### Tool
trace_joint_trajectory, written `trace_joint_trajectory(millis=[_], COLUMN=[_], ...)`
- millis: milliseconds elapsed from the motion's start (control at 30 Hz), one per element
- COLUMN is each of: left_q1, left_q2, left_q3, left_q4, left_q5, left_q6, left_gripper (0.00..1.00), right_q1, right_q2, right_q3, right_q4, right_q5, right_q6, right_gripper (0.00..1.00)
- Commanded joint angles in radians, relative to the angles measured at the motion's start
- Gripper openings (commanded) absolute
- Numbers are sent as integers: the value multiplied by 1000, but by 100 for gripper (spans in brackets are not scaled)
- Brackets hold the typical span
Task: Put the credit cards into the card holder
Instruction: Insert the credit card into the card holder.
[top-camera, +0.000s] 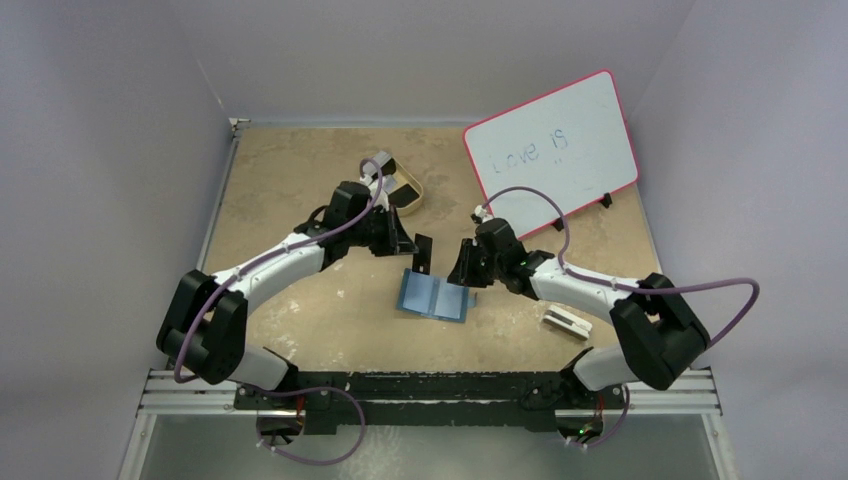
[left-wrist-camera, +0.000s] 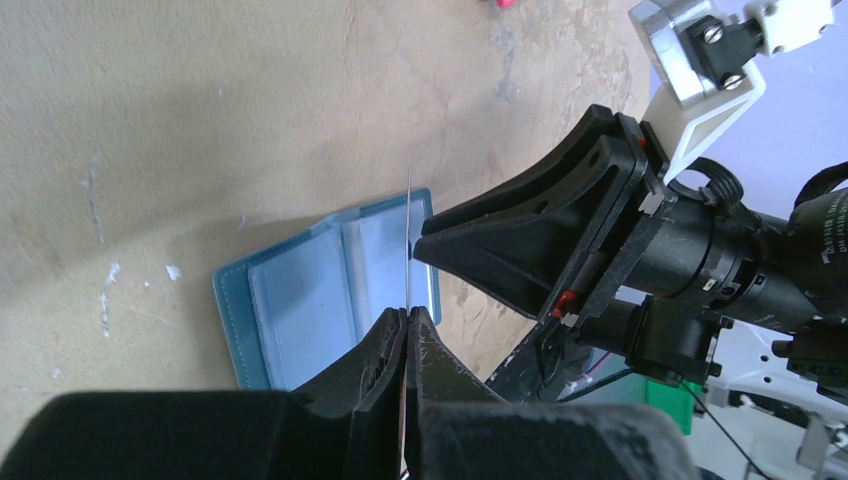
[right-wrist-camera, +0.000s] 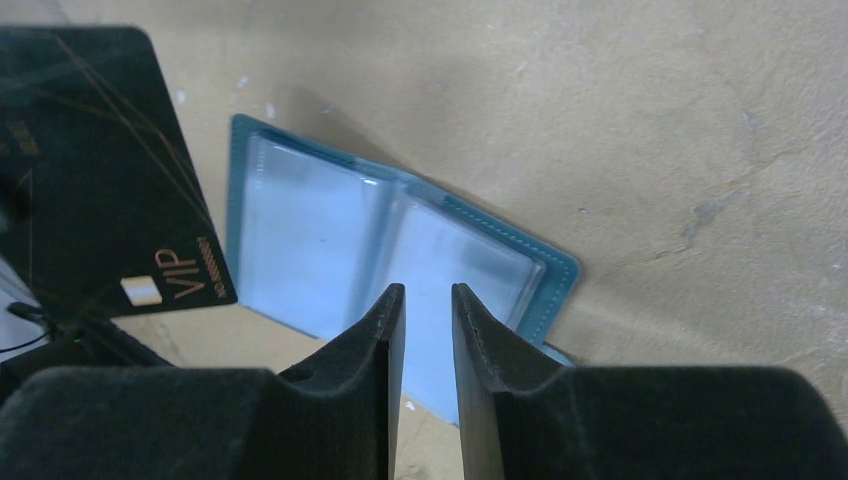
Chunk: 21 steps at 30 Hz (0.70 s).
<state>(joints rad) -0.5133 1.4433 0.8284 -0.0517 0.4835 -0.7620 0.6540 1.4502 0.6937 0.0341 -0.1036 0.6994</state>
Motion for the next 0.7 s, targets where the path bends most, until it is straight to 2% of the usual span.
trace_joint_trajectory(millis=[0,233,433,667], left_q1=[-18,-36,-37,-37], left_q2=[-30,48,116,152], left_q3=[-57,-98,-105,-130], left_q4=[168,196,133,165], left_q5=[35,91,90,113], left_q6=[-105,-46,47,54], left_gripper=[0,0,0,0], right_q1=[-4,-4,-4,-4], right_q2=[10,23,16,13], right_q3=[29,8,-7,-16], right_q4=[-9,-9,-3,4], right_q5=[33,40,47,45], right_q6=[-32,-38,-41,-41], right_gripper=[26,25,25,24])
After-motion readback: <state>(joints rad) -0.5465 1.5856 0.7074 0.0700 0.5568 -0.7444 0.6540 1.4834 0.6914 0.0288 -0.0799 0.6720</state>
